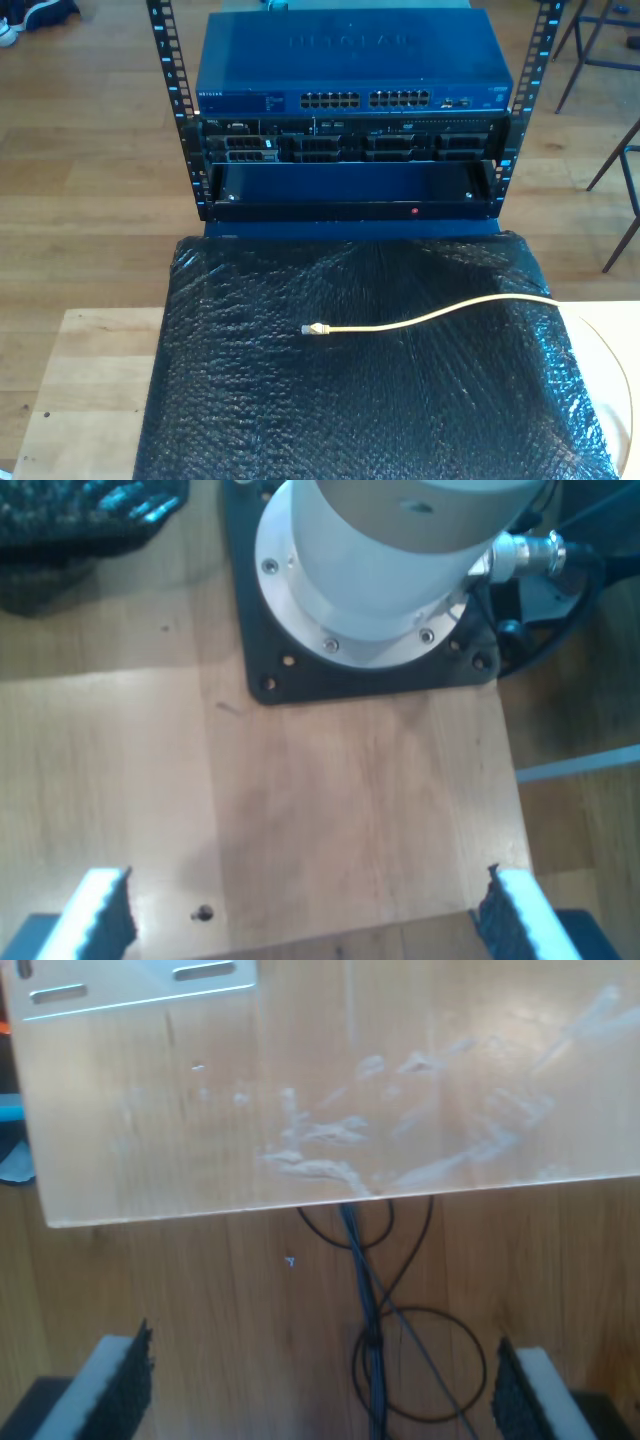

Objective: Grab the cable and plug it in

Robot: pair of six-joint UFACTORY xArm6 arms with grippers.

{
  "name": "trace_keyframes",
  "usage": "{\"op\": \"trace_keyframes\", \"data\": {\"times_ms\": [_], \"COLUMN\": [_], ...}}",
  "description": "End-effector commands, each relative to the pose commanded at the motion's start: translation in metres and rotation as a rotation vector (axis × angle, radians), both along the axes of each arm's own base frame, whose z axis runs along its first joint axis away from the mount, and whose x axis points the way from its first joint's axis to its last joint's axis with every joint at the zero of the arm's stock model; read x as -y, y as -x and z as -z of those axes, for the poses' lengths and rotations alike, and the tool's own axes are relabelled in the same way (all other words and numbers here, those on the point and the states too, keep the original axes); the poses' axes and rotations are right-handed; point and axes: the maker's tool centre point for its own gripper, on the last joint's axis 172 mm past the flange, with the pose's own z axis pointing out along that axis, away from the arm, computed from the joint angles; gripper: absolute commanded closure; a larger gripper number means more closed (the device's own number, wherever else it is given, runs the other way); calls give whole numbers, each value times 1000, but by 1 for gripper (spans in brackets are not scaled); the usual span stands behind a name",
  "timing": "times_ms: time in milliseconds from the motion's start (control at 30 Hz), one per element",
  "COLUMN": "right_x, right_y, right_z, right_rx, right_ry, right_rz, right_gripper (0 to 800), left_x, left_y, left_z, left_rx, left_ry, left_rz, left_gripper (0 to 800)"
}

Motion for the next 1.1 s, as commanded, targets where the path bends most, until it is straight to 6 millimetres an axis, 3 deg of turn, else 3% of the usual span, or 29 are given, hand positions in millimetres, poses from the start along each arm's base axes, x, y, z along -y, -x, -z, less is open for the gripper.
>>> {"op": "trace_keyframes", "data": {"times_ms": [467, 800, 1100], "right_x": [-26, -69, -119], "right_y": [-66, -116, -157], "right_z": [-40, -67, -84], "right_rx": [31, 54, 57], "right_ry": [-47, -46, -37], "right_rz": [64, 66, 54], "right_gripper": [1, 4, 7], "left_x": [27, 63, 87], "left_y": [-50, -88, -112], "left_z": [-9, -25, -34], "left_rx": [-62, -34, -50], "left_ry": [-61, -23, -46], "left_rz": [10, -7, -20], "left_gripper": [0, 0, 0]}}
